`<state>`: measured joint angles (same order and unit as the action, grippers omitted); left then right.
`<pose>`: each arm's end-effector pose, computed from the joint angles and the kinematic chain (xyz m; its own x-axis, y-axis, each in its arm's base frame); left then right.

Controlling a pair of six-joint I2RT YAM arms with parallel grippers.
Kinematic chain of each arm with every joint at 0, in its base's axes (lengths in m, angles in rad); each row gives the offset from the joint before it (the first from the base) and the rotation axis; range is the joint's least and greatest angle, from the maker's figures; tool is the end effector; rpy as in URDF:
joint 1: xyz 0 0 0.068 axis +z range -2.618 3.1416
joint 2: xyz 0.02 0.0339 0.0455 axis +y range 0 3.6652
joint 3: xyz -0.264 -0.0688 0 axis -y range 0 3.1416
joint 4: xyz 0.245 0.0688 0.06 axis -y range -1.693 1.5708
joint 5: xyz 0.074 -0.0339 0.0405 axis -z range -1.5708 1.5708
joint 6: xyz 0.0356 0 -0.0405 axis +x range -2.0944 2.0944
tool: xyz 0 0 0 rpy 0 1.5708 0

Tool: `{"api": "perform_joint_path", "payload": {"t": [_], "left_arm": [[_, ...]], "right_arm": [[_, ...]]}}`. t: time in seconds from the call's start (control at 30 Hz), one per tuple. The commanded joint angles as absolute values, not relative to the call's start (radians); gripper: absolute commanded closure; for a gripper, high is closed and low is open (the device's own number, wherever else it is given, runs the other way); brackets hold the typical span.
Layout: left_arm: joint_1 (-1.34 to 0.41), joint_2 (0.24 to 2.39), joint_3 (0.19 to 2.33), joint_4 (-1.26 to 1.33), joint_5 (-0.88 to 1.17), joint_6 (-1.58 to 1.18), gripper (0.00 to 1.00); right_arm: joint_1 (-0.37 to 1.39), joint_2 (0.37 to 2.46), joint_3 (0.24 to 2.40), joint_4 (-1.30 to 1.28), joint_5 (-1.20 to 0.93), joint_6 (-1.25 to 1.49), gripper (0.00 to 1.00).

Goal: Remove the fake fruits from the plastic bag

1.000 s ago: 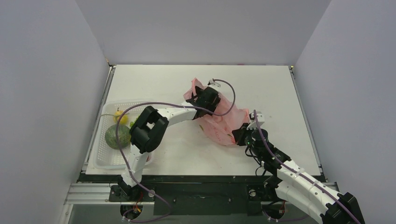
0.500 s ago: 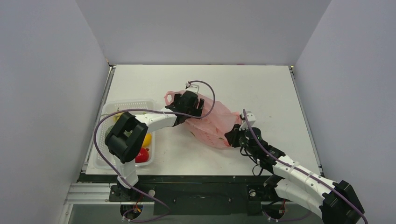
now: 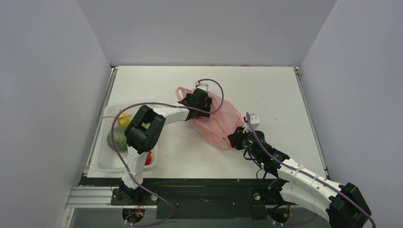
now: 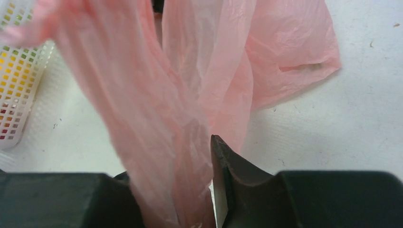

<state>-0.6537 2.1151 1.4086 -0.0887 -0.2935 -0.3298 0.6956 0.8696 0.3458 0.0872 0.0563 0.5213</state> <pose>0.3696 -0.2702 0.1488 -0.6727 0.1248 -0.7293 0.2151 0.9761 -0.0313 0.1480 0.1209 0.1983 -0.5806 0.1630 -0.7977 -0.3592 0.8279 0.4307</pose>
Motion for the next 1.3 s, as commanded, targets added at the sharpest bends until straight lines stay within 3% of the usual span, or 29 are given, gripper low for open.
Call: {"api": "perform_joint_path", "payload": {"t": [0.0, 0.13, 0.3, 0.4, 0.5, 0.8, 1.07, 1.27], "left_arm": [[-0.663, 2.102, 1.415, -0.113, -0.207, -0.343, 0.32], [-0.673, 1.999, 1.368, -0.027, -0.078, -0.336, 0.47], [-0.673, 1.924, 1.352, 0.075, 0.162, -0.409, 0.49], [-0.674, 1.891, 1.330, 0.155, 0.286, -0.471, 0.57], [-0.675, 1.866, 1.300, 0.210, 0.358, -0.540, 0.64], [-0.673, 1.696, 1.165, 0.355, 0.536, -0.686, 0.69], [-0.652, 1.369, 1.114, 0.075, 0.390, -0.503, 0.72], [-0.637, 1.079, 1.061, -0.363, -0.090, -0.311, 0.74]], "right_arm": [[0.700, 0.864, 0.386, 0.079, 0.122, 0.505, 0.77], [0.700, 0.864, 0.390, 0.047, 0.211, 0.515, 0.89], [0.700, 0.866, 0.383, 0.037, 0.289, 0.543, 0.96], [0.698, 0.858, 0.382, 0.028, 0.347, 0.562, 1.00], [0.691, 0.856, 0.380, 0.026, 0.387, 0.584, 1.00], [0.620, 0.871, 0.404, 0.010, 0.394, 0.601, 1.00], [0.463, 0.890, 0.400, -0.020, 0.379, 0.646, 1.00], [0.435, 0.851, 0.401, -0.057, 0.474, 0.666, 1.00]]}}
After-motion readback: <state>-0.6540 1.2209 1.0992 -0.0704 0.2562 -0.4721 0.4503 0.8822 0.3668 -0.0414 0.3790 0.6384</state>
